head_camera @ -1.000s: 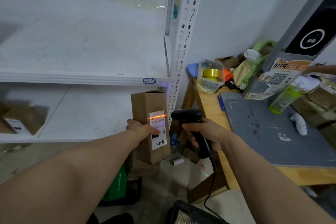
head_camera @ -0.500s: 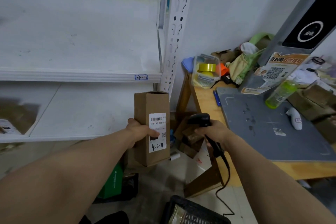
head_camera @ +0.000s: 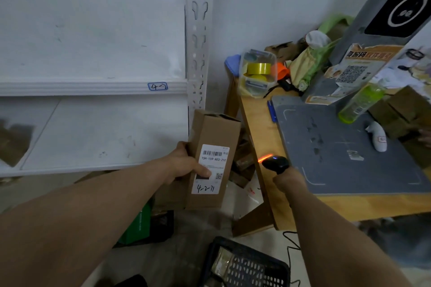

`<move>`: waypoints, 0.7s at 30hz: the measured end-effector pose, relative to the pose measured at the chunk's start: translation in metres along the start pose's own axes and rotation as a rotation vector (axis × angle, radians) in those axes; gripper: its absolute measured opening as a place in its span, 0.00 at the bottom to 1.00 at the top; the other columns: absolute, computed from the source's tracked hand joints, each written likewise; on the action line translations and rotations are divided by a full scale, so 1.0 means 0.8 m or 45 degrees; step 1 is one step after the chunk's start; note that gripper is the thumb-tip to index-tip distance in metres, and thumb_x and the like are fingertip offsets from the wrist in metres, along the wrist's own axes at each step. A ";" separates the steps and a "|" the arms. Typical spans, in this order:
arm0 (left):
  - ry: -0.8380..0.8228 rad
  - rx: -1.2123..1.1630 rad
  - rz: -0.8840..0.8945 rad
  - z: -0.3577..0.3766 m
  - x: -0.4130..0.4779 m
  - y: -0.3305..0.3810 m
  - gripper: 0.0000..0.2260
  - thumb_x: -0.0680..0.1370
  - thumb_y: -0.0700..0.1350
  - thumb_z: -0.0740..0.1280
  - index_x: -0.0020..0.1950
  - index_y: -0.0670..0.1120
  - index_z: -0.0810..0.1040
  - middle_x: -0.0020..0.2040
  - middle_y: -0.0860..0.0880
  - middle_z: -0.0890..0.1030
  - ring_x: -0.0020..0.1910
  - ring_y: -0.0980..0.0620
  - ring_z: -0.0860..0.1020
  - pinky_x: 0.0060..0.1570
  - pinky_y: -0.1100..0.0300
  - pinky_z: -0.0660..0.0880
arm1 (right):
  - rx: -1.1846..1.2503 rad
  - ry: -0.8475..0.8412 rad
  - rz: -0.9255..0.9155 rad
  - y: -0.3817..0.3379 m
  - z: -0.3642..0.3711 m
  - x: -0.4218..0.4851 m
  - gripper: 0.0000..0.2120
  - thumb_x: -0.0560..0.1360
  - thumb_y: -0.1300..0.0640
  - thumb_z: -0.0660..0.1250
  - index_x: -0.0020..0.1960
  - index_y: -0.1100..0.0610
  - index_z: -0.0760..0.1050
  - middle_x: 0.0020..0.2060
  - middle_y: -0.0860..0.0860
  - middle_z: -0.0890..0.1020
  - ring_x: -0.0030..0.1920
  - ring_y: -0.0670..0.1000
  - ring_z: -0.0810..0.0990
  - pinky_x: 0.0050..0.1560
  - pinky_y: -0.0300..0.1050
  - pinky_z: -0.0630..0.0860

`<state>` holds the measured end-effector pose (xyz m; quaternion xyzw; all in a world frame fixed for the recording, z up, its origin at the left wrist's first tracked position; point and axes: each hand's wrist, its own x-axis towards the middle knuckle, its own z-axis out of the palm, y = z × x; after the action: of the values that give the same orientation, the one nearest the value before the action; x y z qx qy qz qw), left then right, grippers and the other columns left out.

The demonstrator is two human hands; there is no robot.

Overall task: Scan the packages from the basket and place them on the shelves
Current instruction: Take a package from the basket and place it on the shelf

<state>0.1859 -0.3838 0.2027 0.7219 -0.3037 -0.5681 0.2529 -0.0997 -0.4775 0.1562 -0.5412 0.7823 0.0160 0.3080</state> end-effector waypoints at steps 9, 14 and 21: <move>0.001 -0.054 -0.032 0.002 -0.005 -0.004 0.38 0.65 0.35 0.81 0.64 0.49 0.61 0.58 0.47 0.80 0.58 0.44 0.78 0.50 0.52 0.76 | 0.033 0.025 0.095 0.025 0.016 0.004 0.19 0.80 0.58 0.62 0.70 0.62 0.67 0.51 0.60 0.79 0.47 0.57 0.79 0.45 0.53 0.77; 0.017 -0.044 -0.036 -0.008 -0.013 -0.009 0.38 0.65 0.35 0.81 0.65 0.49 0.62 0.58 0.47 0.80 0.58 0.45 0.78 0.56 0.48 0.75 | -0.280 0.199 -0.052 0.008 -0.002 -0.023 0.30 0.77 0.55 0.69 0.73 0.58 0.59 0.66 0.62 0.70 0.67 0.64 0.70 0.66 0.59 0.71; -0.005 -0.012 -0.038 -0.052 -0.049 -0.030 0.46 0.63 0.37 0.83 0.73 0.51 0.58 0.59 0.48 0.79 0.62 0.44 0.76 0.65 0.43 0.74 | 0.163 -0.297 -0.692 -0.095 -0.032 -0.087 0.32 0.75 0.56 0.70 0.76 0.46 0.62 0.69 0.53 0.71 0.65 0.55 0.73 0.55 0.46 0.77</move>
<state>0.2234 -0.3378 0.2210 0.7240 -0.2907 -0.5746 0.2472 -0.0308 -0.4599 0.2349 -0.7048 0.5674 -0.0543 0.4223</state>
